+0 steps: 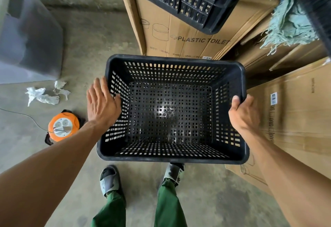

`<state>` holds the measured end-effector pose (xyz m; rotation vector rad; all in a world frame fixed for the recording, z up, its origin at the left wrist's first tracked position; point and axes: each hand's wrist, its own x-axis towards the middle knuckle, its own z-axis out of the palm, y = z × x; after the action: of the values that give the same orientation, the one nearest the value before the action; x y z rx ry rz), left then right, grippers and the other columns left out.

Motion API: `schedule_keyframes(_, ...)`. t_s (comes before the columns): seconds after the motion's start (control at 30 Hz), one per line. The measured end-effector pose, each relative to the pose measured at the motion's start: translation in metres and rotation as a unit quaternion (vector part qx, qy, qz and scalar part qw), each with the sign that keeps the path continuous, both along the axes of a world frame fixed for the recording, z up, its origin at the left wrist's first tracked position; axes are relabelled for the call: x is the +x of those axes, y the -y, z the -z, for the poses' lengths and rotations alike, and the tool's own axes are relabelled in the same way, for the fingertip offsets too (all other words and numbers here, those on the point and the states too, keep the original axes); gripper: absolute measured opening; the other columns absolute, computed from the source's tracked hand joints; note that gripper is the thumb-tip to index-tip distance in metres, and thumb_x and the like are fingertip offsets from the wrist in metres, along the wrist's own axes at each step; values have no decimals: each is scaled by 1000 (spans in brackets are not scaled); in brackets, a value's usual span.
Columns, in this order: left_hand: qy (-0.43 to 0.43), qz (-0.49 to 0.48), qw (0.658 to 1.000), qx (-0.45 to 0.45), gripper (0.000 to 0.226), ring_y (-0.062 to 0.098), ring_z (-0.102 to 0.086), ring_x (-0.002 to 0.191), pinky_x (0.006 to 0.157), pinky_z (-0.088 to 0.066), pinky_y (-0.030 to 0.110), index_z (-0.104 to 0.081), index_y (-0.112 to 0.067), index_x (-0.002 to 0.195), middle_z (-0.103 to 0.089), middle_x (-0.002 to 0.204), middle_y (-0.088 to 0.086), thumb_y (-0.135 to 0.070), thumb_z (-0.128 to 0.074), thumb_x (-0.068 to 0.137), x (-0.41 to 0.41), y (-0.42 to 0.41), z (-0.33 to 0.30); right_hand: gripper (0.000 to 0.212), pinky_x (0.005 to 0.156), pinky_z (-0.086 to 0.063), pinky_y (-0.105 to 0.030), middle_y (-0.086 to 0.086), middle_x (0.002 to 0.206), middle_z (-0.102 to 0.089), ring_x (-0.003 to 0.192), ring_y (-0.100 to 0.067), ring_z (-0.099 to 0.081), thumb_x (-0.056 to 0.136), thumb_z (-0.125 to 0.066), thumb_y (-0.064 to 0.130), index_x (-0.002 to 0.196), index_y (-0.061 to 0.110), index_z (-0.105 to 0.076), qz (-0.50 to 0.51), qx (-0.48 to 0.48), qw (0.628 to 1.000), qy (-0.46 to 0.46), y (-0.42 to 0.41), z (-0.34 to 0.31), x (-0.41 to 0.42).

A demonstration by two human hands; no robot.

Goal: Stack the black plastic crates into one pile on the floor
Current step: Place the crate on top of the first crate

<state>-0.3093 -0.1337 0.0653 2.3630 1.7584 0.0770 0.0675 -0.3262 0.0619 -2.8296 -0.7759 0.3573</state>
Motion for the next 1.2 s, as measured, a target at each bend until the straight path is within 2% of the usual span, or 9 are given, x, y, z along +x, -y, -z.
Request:
schedule_keyframes(0.07,-17,63,997,34,75,40,-5,148,121,-1,48,0,-2,154,-3,162,24,-41,-36,101,5,-7,-4,57,94,-43,-51,-25,134,-46,116,-42,-49,100,-35,44,143,7,-31,-70,42,994,77,1,-5,0)
schedule_keyframes(0.17,-45,109,991,66,75,32,8,150,121,8,43,4,-2,155,7,163,18,-46,-25,101,9,-16,7,61,114,-23,-49,-21,155,-30,140,-37,-31,101,-36,38,151,5,-24,-118,84,975,166,-1,1,3)
schedule_keyframes(0.33,-166,160,971,64,76,26,15,150,120,13,41,-3,3,154,4,163,19,-50,-13,101,-1,-15,27,69,119,-9,-53,-20,161,-15,147,-36,-15,101,-34,36,155,7,-3,-158,1,984,84,13,24,4)
schedule_keyframes(0.43,-145,175,972,52,74,26,17,149,120,14,39,0,1,155,11,163,19,-48,-15,101,2,-12,11,71,120,-1,-51,-16,163,-1,150,-30,0,101,-27,42,155,6,1,-181,-35,979,81,12,6,3)
schedule_keyframes(0.6,-61,132,984,102,73,30,11,150,121,10,39,3,1,155,11,163,19,-40,-25,101,5,-2,-5,67,121,-2,-47,-20,162,-6,150,-32,-5,102,-29,38,155,5,-6,-149,75,972,162,7,-8,0)
schedule_keyframes(0.7,-103,140,983,55,74,27,13,150,121,9,39,5,2,154,12,163,17,-37,-26,100,-10,11,13,71,118,-12,-56,-22,161,-13,147,-41,-14,98,-44,26,155,4,-6,-158,17,980,122,26,23,-10)
schedule_keyframes(0.87,-130,145,980,34,80,27,14,150,121,11,37,10,2,153,15,163,16,-38,-30,97,-13,11,12,80,119,-11,-53,-20,162,-10,147,-40,-13,93,-47,27,155,4,-1,-173,-29,981,83,25,18,-7)
schedule_keyframes(1.07,-242,132,957,-93,88,31,26,145,119,14,41,17,2,151,33,155,21,-51,-28,97,-1,2,-9,76,120,5,-50,-15,162,17,149,-30,14,98,-23,45,153,7,15,-169,-142,974,48,20,-7,-11)
schedule_keyframes(1.2,-231,130,949,-171,83,31,24,146,120,12,42,18,-1,152,31,156,20,-48,-27,100,14,-6,-46,75,120,6,-48,-14,162,16,149,-27,16,98,-17,50,154,8,9,-194,-128,972,39,15,-43,-22)
